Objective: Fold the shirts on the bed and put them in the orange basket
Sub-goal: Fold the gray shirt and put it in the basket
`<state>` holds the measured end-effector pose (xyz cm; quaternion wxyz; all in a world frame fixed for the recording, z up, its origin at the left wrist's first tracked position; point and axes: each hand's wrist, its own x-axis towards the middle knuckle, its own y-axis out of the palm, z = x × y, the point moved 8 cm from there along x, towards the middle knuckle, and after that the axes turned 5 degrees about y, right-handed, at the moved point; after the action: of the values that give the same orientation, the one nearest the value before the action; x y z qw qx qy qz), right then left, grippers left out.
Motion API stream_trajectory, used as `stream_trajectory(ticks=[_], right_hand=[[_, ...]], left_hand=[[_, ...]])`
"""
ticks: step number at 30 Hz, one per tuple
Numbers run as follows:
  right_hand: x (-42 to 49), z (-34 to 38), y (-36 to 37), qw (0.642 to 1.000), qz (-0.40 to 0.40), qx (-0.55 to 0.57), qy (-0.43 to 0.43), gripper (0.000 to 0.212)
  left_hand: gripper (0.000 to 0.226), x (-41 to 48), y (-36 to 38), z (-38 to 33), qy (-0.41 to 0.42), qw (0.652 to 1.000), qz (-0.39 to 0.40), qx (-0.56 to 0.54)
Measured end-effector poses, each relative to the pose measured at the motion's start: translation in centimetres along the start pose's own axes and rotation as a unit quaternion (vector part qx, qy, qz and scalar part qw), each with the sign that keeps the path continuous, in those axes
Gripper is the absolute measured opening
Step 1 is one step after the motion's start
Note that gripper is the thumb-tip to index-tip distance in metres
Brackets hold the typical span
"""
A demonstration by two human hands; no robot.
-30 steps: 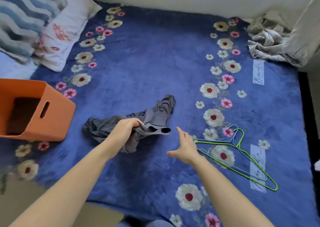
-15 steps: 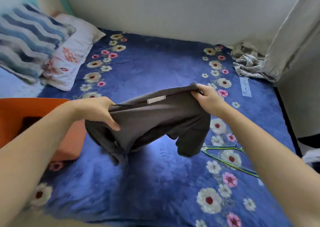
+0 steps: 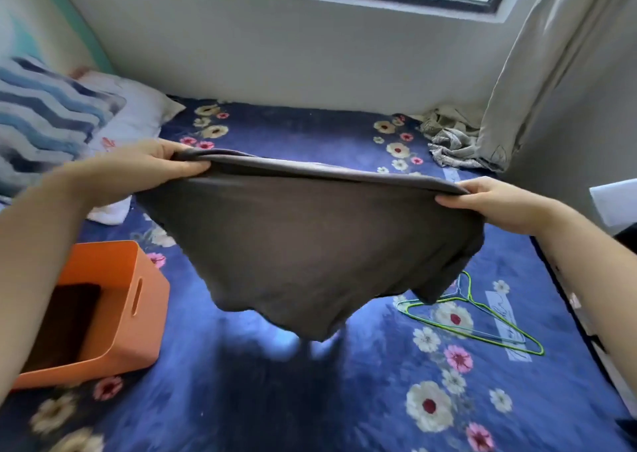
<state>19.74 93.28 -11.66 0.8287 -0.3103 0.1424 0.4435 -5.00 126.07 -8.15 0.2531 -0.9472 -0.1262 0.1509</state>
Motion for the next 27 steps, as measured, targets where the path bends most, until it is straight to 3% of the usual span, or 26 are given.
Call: stream_trajectory(ticks=[2, 4, 6, 8, 10, 12, 14, 16, 18, 20, 21, 22, 24, 27], right_hand=[[-0.4, 1.5, -1.3, 0.999, -0.018, 0.012, -0.034, 0.054], [-0.4, 2.7, -2.4, 0.999, -0.018, -0.019, -0.028, 0.064], [0.4, 3.0, -3.5, 0.991, -0.02, -0.128, 0.012, 0.047], [2.5, 2.9, -4.9, 0.944, -0.064, -0.319, 0.054, 0.021], [5.5, 2.6, -6.4, 0.878, -0.137, -0.452, 0.08, 0.015], [7.6, 2.7, -7.6, 0.829, -0.24, -0.497, 0.086, 0.011], [9.5, 2.3, -8.7, 0.801, -0.318, -0.496, 0.1, 0.022], [11.5, 1.6, -9.6, 0.813, -0.347, -0.451, 0.124, 0.028], [13.3, 0.8, -10.3, 0.868, -0.345, -0.321, 0.156, 0.024], [14.9, 0.0, -9.9, 0.931, -0.307, -0.092, 0.176, 0.019], [15.5, -0.1, -9.5, 0.94, -0.289, 0.054, 0.176, 0.023], [16.1, 0.3, -9.0, 0.931, -0.274, 0.183, 0.159, 0.028], [16.9, 1.9, -8.8, 0.896, -0.276, 0.337, 0.085, 0.031], [17.0, 2.7, -10.1, 0.826, -0.361, 0.433, -0.032, 0.026]], left_hand=[[0.066, 0.6, -1.1, -0.3, -0.033, 0.999, 0.038, 0.006], [0.049, 1.5, -1.6, -0.7, -0.076, 0.992, 0.083, 0.048], [0.029, 3.4, -2.9, -0.1, -0.118, 0.976, 0.072, 0.17], [0.019, 6.1, -3.9, 0.7, -0.132, 0.946, 0.025, 0.295], [0.013, 9.5, -3.8, 2.0, -0.137, 0.916, -0.007, 0.376], [0.015, 12.0, -4.0, 3.8, -0.157, 0.892, -0.066, 0.42], [0.02, 13.8, -4.6, 5.1, -0.181, 0.866, -0.142, 0.443], [0.032, 15.3, -5.2, 6.3, -0.216, 0.849, -0.188, 0.443], [0.036, 16.8, -5.6, 7.4, -0.238, 0.854, -0.202, 0.416], [0.039, 17.8, -5.9, 8.3, -0.248, 0.887, -0.227, 0.318], [0.042, 18.4, -6.0, 8.7, -0.247, 0.911, -0.252, 0.213], [0.043, 19.0, -5.6, 9.1, -0.245, 0.928, -0.271, 0.079], [0.041, 20.1, -3.8, 9.1, -0.23, 0.916, -0.276, -0.177], [0.044, 21.0, -2.5, 7.0, -0.137, 0.868, -0.311, -0.363]])
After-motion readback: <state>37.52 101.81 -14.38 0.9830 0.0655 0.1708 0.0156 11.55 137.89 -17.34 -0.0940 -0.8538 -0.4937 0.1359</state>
